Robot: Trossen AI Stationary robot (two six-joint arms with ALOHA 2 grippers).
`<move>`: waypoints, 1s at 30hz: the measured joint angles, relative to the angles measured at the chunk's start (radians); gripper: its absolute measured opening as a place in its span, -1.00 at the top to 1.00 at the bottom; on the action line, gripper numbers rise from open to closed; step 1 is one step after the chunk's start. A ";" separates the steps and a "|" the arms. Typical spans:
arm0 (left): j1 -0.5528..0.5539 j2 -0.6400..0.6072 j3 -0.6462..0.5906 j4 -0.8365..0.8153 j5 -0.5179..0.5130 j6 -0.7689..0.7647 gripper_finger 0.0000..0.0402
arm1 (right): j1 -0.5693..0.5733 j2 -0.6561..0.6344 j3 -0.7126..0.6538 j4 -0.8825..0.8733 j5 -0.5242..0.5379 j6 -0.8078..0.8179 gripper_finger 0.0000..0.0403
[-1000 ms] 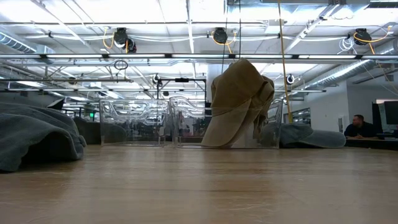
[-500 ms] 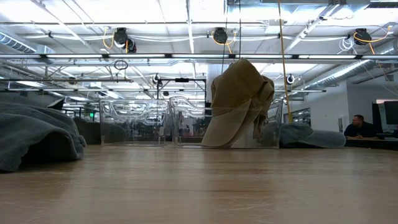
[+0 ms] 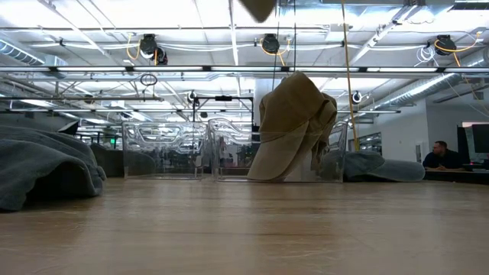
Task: Pick & Place hat
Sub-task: Put the brown cap into the right transparent bin
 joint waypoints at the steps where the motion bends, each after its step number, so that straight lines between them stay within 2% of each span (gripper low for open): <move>1: 0.013 -0.003 0.000 -0.015 -0.016 0.001 0.56 | 0.010 -0.009 0.000 0.004 0.007 0.001 0.95; 10: 0.128 -0.043 -0.001 -0.065 -0.146 0.005 0.42 | 0.119 -0.060 0.000 0.003 0.213 0.076 0.95; 18: 0.173 -0.110 -0.002 -0.080 -0.357 -0.026 0.47 | 0.243 -0.032 0.000 0.029 0.555 0.014 0.95; 23: 0.182 -0.163 -0.001 -0.085 -0.412 -0.033 0.49 | 0.285 0.013 0.000 0.121 0.731 -0.064 0.95; 28: 0.188 -0.206 -0.002 -0.097 -0.423 -0.049 0.49 | 0.317 0.068 0.000 0.210 0.964 -0.149 0.95; 30: 0.188 -0.218 -0.001 -0.090 -0.423 -0.049 0.49 | 0.319 0.091 0.000 0.273 1.010 -0.188 0.95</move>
